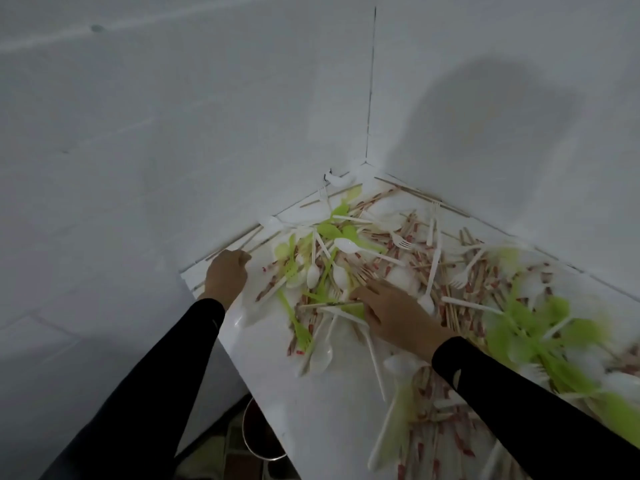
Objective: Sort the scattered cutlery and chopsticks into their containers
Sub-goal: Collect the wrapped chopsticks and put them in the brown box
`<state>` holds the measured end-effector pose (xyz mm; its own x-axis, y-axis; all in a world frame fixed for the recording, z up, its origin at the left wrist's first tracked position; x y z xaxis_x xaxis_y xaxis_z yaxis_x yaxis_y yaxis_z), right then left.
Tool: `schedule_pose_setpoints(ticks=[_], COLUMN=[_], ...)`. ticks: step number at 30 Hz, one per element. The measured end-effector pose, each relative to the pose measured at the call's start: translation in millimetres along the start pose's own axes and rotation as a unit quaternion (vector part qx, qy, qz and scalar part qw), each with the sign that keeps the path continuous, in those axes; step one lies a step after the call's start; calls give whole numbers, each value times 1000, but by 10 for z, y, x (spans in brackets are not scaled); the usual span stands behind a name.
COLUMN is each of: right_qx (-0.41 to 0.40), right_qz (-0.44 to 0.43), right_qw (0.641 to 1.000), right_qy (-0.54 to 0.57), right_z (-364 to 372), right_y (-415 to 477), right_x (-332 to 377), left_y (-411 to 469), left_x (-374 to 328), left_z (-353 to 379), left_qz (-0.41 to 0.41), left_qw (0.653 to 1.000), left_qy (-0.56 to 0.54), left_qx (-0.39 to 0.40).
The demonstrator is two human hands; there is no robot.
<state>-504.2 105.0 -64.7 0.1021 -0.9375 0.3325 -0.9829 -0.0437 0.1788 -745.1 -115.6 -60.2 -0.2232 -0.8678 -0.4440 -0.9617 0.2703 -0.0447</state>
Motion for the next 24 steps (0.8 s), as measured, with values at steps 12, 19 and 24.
schedule_pose_setpoints(ticks=[12, 19, 24], right_qx=[-112, -37, 19], right_qz=[-19, 1, 12], right_qw=[983, 988, 972], right_qy=[-145, -150, -236], right_z=[-2, 113, 368], right_y=[1301, 2258, 2728], right_x=[-485, -815, -1112], left_y=[594, 824, 897], left_x=[-5, 183, 287], left_z=[228, 447, 566], left_qz=[14, 37, 66], left_qw=[989, 981, 972], left_qy=[136, 159, 171], left_qx=[-48, -109, -147])
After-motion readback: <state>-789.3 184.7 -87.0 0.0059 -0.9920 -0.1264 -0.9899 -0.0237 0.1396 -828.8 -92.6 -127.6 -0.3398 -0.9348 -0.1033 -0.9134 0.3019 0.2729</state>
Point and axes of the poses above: each hand's wrist, its own y-axis towards the middle knuckle, its own z-axis out of the palm, x = y × z, the point moved 2 cm from there along y, towards the middle knuckle, and after that the axes turned 6 degrees about -z, right-handed, at the moved point
